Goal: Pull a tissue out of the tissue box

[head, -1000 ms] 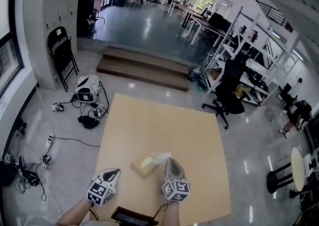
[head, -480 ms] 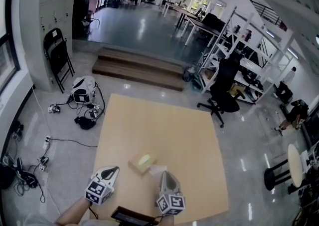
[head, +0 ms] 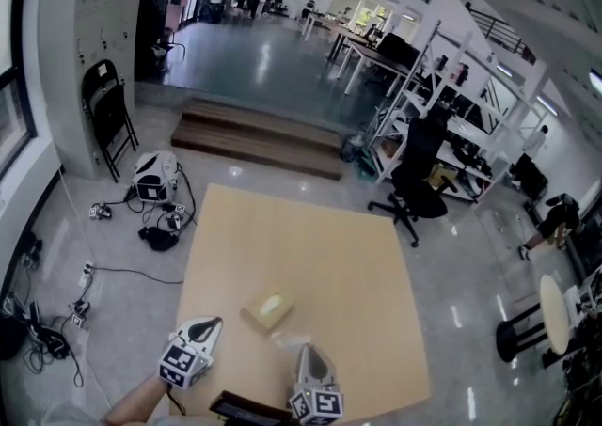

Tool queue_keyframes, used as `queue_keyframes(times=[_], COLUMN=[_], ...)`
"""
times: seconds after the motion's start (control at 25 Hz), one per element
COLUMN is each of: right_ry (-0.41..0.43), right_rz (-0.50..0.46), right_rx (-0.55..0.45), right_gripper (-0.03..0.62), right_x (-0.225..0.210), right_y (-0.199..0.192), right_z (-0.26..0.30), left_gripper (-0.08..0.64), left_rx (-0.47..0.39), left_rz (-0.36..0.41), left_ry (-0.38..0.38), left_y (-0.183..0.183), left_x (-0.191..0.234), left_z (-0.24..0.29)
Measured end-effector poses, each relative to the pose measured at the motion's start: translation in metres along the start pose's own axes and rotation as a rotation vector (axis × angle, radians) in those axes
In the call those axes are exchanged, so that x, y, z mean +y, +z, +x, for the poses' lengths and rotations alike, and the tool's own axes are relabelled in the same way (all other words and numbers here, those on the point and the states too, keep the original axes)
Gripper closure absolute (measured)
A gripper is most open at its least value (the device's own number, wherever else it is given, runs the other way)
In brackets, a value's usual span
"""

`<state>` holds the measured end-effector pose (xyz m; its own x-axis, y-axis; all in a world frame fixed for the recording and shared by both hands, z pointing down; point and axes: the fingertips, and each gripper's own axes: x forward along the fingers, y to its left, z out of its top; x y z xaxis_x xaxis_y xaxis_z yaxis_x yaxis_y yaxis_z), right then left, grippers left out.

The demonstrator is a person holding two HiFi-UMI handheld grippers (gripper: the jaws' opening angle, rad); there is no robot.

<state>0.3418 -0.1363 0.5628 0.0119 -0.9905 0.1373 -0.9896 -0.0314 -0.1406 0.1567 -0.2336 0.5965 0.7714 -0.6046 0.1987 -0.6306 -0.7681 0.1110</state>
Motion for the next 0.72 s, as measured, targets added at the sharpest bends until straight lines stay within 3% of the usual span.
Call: queue_keyframes(times=[0.72], right_ry=[-0.005], right_rz=[0.002], right_rx=[-0.009], right_gripper=[0.588], right_x=[0.011], right_y=[-0.011], right_z=[-0.015], left_gripper=[0.554], left_rx=[-0.01], left_rz=[0.022], left_ry=[-0.02], left_y=[0.005], left_x=[-0.006], left_z=[-0.006])
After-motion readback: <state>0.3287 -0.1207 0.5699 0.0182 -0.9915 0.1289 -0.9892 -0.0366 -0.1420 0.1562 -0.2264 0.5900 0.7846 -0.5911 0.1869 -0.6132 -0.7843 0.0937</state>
